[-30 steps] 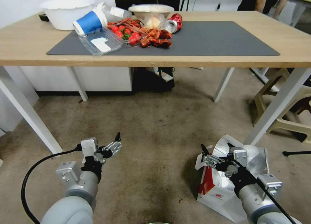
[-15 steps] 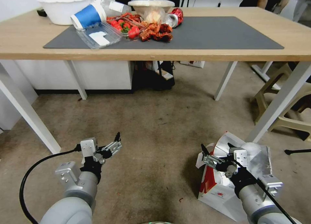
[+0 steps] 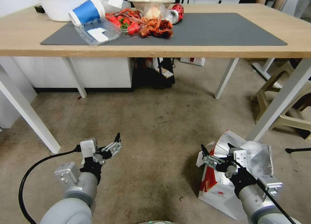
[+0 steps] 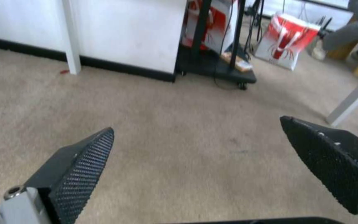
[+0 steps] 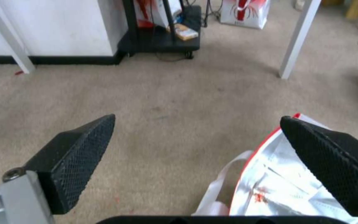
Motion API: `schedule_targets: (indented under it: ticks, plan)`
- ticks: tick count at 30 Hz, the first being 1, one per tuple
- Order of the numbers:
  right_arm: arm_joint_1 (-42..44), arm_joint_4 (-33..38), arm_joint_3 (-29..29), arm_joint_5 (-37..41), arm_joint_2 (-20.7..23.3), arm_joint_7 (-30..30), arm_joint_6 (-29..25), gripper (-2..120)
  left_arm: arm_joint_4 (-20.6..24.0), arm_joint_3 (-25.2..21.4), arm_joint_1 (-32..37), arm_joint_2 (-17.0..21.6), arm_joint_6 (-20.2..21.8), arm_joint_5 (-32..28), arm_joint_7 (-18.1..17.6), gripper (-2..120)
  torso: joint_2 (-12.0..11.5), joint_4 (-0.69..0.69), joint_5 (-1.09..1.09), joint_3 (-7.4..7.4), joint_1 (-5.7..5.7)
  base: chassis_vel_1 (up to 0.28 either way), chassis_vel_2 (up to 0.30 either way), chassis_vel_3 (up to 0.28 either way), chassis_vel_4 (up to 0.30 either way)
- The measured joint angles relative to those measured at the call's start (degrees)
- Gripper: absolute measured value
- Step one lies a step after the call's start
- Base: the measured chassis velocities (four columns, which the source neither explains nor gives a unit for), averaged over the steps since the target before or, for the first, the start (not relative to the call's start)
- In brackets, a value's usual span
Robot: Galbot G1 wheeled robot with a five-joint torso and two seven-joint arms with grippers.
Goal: Pick up the food delivery bag from the floor and place it on the table.
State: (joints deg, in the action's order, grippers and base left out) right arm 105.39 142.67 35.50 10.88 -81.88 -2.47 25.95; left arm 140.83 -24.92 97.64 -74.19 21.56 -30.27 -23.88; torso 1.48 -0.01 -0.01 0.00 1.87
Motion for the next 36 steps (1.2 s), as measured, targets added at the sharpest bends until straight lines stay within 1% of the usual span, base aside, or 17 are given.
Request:
schedule_targets:
  ticks: [5,7,8,10,12,15,16,19,20,23,24,27,28,31,33,35,36]
  plan:
    - [-0.2,0.0,0.6,0.8,0.3,0.6,-0.7,100,-0.2,-0.1,0.1,0.2,-0.8,1.2,1.0,100,0.1,0.00,0.01,0.00,0.01,0.000,0.000,0.000,0.000]
    - [-0.7,-0.4,2.4,2.7,1.3,1.7,-2.3,100,-0.5,-0.1,0.2,0.1,-1.9,2.7,2.7,100,0.1,0.00,0.01,0.00,0.04,0.000,0.000,0.000,0.000]
    - [-0.7,-0.4,2.4,2.7,1.3,1.7,-2.3,100,-0.5,-0.1,0.2,0.1,-1.9,2.7,2.7,100,0.1,0.00,0.01,0.00,0.04,0.000,0.000,0.000,0.000]
    - [-1.2,-1.2,4.3,3.7,2.2,2.3,-3.2,100,-0.8,-0.1,0.4,0.0,-2.5,3.4,3.6,100,0.2,0.00,0.01,0.00,0.05,0.000,0.000,0.000,0.000]
    - [-1.5,-1.6,5.1,4.0,2.5,2.4,-3.6,100,-0.8,-0.1,0.4,0.0,-2.6,3.6,3.8,100,0.2,0.00,0.02,0.00,0.05,0.000,0.000,0.000,0.000]
    - [-2.5,-3.7,9.7,5.6,3.8,2.9,-4.7,100,-0.9,0.0,0.6,-0.2,-3.0,4.1,4.0,100,0.3,0.00,0.02,0.00,0.06,0.000,0.000,0.000,0.000]
    - [-2.5,-3.7,9.7,5.6,3.8,2.9,-4.7,100,-0.9,0.0,0.6,-0.2,-3.0,4.1,4.0,100,0.3,0.00,0.02,0.00,0.06,0.000,0.000,0.000,0.000]
    - [-2.7,-6.7,13.9,8.0,6.2,4.0,-4.8,100,-1.1,0.0,1.0,-0.4,-3.8,4.8,4.1,100,0.3,-0.01,0.02,0.00,0.07,0.000,0.000,0.000,0.000]
    - [-2.7,-6.7,13.9,8.0,6.2,4.0,-4.8,100,-1.1,0.0,1.0,-0.4,-3.8,4.8,4.1,100,0.3,-0.01,0.02,0.00,0.07,0.000,0.000,0.000,0.000]
    - [-2.9,-9.4,16.9,12.1,10.3,6.1,-3.6,100,-1.1,0.0,1.8,-0.6,-4.5,5.5,4.1,100,0.3,0.00,0.02,0.00,0.07,0.000,0.000,0.000,0.000]
    - [-2.9,-9.4,16.9,12.1,10.3,6.1,-3.6,100,-1.1,0.0,1.8,-0.6,-4.5,5.5,4.1,100,0.3,0.00,0.02,0.00,0.07,0.000,0.000,0.000,0.000]
    - [-3.5,-12.8,19.6,13.9,14.0,6.4,-2.4,100,-1.1,0.1,2.4,-0.6,-5.0,6.2,4.2,100,0.4,0.00,0.02,0.00,0.08,0.000,0.000,0.000,0.000]
    - [-3.5,-12.8,19.6,13.9,14.0,6.4,-2.4,100,-1.1,0.1,2.4,-0.6,-5.0,6.2,4.2,100,0.4,0.00,0.02,0.00,0.08,0.000,0.000,0.000,0.000]
    - [-4.0,-17.3,20.9,14.3,16.4,6.3,-1.0,100,-1.1,0.2,2.9,-0.6,-6.0,6.8,4.2,100,0.4,0.00,0.02,0.00,0.08,0.000,0.000,0.000,0.000]
    - [-4.1,-17.5,20.9,14.3,16.5,6.3,-1.0,100,-1.2,0.2,2.9,-0.6,-6.0,6.9,4.2,100,0.4,0.00,0.02,0.00,0.08,0.000,0.000,0.000,0.000]
    - [-5.3,-21.0,20.9,13.7,17.8,6.0,-0.5,100,-1.2,0.2,3.4,-0.8,-6.8,6.9,4.2,100,0.4,-0.01,0.02,0.00,0.08,0.000,0.000,0.000,0.000]
    - [-5.3,-21.0,20.9,13.7,17.8,6.0,-0.5,100,-1.2,0.2,3.4,-0.8,-6.8,6.9,4.2,100,0.4,-0.01,0.02,0.00,0.08,0.000,0.000,0.000,0.000]
